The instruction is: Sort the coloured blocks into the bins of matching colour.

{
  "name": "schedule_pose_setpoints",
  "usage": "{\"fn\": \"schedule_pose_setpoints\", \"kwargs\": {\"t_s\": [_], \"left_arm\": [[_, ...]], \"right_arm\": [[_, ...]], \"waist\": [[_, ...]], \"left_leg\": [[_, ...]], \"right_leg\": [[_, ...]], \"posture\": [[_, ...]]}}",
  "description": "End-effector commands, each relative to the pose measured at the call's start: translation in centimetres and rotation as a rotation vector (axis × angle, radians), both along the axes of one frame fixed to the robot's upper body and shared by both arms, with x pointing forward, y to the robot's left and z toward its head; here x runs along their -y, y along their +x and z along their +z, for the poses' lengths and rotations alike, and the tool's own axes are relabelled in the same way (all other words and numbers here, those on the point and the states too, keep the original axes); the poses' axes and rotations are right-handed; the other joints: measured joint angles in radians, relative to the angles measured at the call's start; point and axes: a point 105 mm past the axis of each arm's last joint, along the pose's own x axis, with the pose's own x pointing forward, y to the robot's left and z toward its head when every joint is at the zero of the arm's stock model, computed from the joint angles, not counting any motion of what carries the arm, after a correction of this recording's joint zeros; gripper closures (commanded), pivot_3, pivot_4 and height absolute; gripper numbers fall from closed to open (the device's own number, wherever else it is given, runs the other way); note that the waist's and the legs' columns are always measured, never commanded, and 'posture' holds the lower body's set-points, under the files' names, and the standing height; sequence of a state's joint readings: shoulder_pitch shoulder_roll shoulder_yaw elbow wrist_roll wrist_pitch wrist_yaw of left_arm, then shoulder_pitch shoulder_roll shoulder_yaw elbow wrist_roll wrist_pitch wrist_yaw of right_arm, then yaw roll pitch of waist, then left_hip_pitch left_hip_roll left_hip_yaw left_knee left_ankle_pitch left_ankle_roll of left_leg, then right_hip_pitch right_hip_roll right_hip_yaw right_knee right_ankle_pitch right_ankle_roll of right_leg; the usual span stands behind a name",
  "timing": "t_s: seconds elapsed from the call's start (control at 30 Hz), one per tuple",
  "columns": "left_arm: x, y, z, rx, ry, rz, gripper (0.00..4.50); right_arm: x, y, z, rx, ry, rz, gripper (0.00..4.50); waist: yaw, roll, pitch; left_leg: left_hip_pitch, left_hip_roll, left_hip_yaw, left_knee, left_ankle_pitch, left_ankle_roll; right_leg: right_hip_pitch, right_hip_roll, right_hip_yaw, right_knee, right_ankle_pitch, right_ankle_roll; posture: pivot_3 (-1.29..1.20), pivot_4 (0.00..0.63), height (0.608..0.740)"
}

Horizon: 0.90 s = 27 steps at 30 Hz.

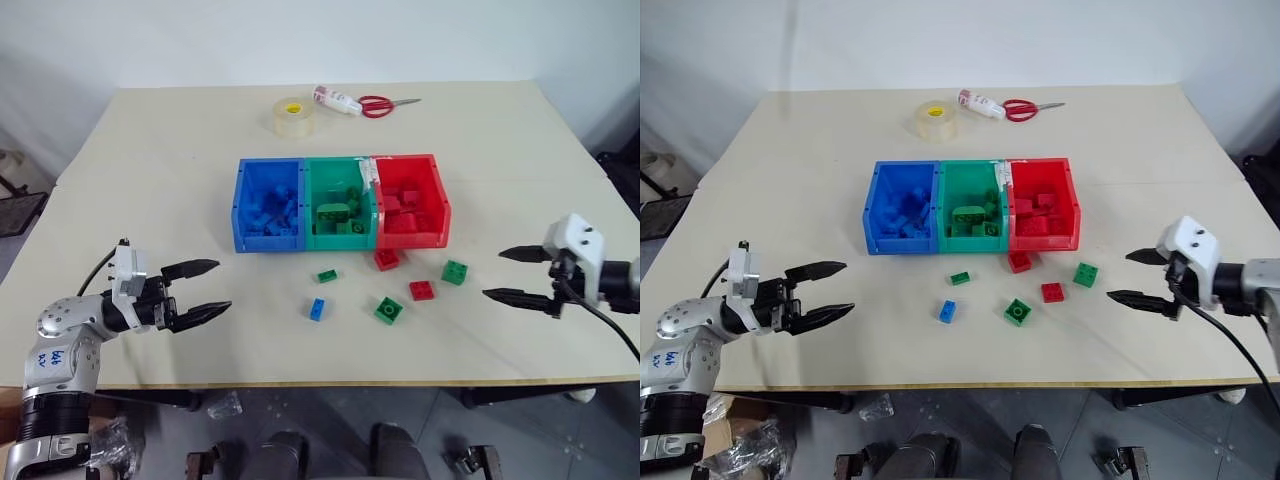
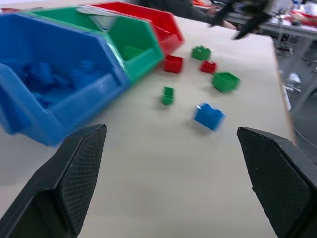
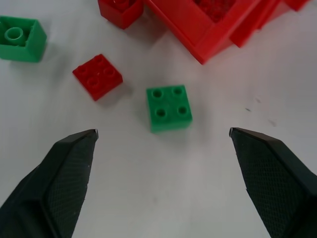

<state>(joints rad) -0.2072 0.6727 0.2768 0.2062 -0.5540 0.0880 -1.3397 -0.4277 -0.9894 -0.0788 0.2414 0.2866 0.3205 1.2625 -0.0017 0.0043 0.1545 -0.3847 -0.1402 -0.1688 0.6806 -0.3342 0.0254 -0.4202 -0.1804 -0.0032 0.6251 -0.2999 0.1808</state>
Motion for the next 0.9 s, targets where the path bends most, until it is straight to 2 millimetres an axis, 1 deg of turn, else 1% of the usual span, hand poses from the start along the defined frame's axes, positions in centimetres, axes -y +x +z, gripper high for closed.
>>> {"fn": "schedule_pose_setpoints", "kwargs": {"t_s": [0.03, 0.23, 0.37, 0.47, 0.67, 0.7, 0.87, 0.9], "left_arm": [[0.0, -0.8, 0.6, 0.081, -0.003, -0.038, 0.00], [0.3, -0.8, 0.5, 0.143, -0.027, -0.068, 0.00], [0.6, -1.0, 0.5, 0.158, -0.046, -0.108, 0.00], [0.9, -0.7, 0.3, 0.155, -0.045, -0.127, 0.00], [1.2, 0.0, 0.3, 0.159, -0.047, -0.155, 0.00], [1.3, 0.1, 0.4, 0.159, -0.048, -0.161, 0.00], [1.6, 0.7, 0.5, 0.161, -0.051, -0.183, 0.00], [1.7, 0.8, 0.6, 0.161, -0.052, -0.191, 0.00]], "right_arm": [[-0.2, 1.3, -0.4, 0.002, -0.032, 0.039, 0.04], [-1.0, 4.0, -1.6, -0.011, -0.051, 0.051, 0.04], [-1.4, 4.6, -2.1, -0.022, -0.045, 0.057, 0.04], [-1.6, 4.4, -2.7, -0.065, -0.033, 0.059, 0.69], [-1.7, 4.0, -2.2, -0.048, 0.013, 0.045, 2.78], [-1.7, 3.9, -2.0, -0.039, 0.020, 0.043, 3.04], [-1.9, 2.9, -0.6, 0.021, 0.030, 0.037, 3.02], [-2.2, 2.7, 0.0, 0.042, 0.029, 0.038, 3.02]], "waist": [[0.002, 0.000, 0.000], [-0.005, 0.001, 0.000], [-0.009, 0.001, 0.000], [-0.012, 0.001, 0.000], [-0.017, 0.001, 0.000], [-0.018, 0.001, 0.000], [-0.024, 0.001, 0.000], [-0.026, 0.001, 0.000]], "left_leg": [[0.000, 0.000, -0.001, 0.000, 0.000, 0.000], [0.000, 0.000, 0.000, 0.000, 0.000, 0.000], [-0.001, 0.000, 0.000, -0.001, 0.000, 0.000], [-0.001, 0.000, 0.000, -0.001, 0.000, 0.000], [-0.001, 0.000, 0.000, -0.001, 0.000, 0.000], [-0.001, 0.000, 0.000, -0.001, 0.000, 0.000], [-0.001, 0.000, -0.001, -0.001, 0.000, 0.000], [-0.002, 0.000, 0.000, 0.000, 0.000, 0.000]], "right_leg": [[0.000, 0.000, 0.000, 0.000, 0.000, 0.000], [-0.001, 0.000, 0.000, 0.001, 0.000, 0.000], [-0.003, 0.000, -0.001, 0.003, 0.000, 0.000], [-0.003, 0.000, -0.001, 0.003, 0.000, 0.000], [-0.004, 0.000, -0.001, 0.004, 0.000, 0.000], [-0.004, 0.000, -0.001, 0.004, 0.000, 0.000], [-0.005, 0.000, -0.001, 0.005, 0.000, 0.000], [-0.005, 0.000, -0.001, 0.005, 0.000, 0.000]], "posture": [[0.00, 0.150, 0.740], [0.00, 0.150, 0.740], [0.00, 0.150, 0.740], [0.00, 0.150, 0.740], [0.00, 0.150, 0.740], [0.00, 0.150, 0.740], [0.00, 0.150, 0.740], [0.00, 0.150, 0.740]]}}
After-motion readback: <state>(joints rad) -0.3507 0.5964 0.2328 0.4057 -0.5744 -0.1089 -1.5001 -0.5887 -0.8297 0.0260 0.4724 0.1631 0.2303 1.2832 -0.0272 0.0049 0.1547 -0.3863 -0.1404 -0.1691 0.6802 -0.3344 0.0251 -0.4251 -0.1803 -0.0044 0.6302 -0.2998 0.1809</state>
